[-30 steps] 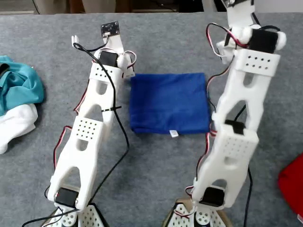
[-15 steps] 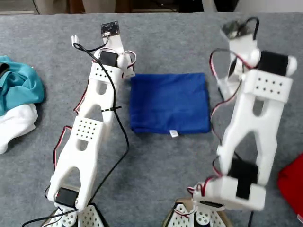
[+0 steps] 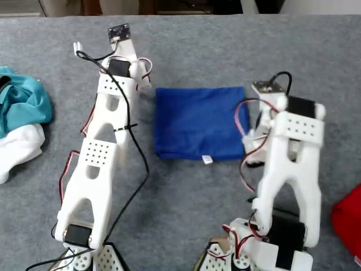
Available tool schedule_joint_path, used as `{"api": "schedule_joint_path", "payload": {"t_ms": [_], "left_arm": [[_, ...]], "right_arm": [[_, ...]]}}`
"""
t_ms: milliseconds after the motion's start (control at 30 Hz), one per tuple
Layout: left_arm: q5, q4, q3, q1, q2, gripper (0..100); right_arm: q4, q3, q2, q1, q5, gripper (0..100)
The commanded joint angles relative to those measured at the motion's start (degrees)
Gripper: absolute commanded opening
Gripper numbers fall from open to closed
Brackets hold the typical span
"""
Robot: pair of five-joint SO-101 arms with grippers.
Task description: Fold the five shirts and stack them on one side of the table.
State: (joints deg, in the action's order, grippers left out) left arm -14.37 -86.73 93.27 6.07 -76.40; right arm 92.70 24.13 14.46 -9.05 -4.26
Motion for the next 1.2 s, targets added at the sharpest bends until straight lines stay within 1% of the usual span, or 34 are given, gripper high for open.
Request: {"api": "schedule_joint_path", "payload": {"t_ms": [0, 133, 267, 467, 633, 700, 767, 900, 967, 1067, 1167], "left_arm": [[0.26, 0.97, 2.64, -1.93, 0.75, 2], [0.18, 1.41, 2.64, -2.64, 0.75, 2], [0.18, 1.41, 2.64, -2.29, 0.75, 2], [0.26, 1.32, 2.64, -2.2, 0.75, 2], [0.35, 1.41, 2.64, -2.2, 0.75, 2], [0.35, 1.41, 2.64, -2.2, 0.75, 2], [0.35, 1.41, 2.64, -2.2, 0.75, 2], [0.35, 1.41, 2.64, -2.11, 0.75, 2], [0.35, 1.41, 2.64, -2.11, 0.75, 2], [0.44, 1.49, 2.64, -2.11, 0.75, 2], [0.44, 1.49, 2.64, -2.11, 0.75, 2]], "right_arm": [[-9.49, 1.98, -0.13, 5.23, 12.92, 0.6], [-14.86, 2.15, -5.23, 9.27, 28.84, 0.8], [-15.21, 2.15, -9.8, 9.8, 37.45, 0.9], [-16.79, 1.71, -12.26, 9.54, 42.81, 0.9], [-17.49, -0.31, -9.36, 9.36, 43.43, 1.3], [-17.49, -0.13, -7.6, 8.92, 44.92, 5.1], [-17.49, -0.04, -6.29, 8.75, 47.21, 12.2], [-18.64, 1.1, -5.85, 8.92, 49.41, 26.1], [-21.98, 3.3, -5.85, 9.1, 50.73, 31.8], [-30.07, 7.34, -5.85, 9.45, 54.24, 39.6], [-37.89, 9.98, -5.85, 11.12, 58.02, 41.9]]}}
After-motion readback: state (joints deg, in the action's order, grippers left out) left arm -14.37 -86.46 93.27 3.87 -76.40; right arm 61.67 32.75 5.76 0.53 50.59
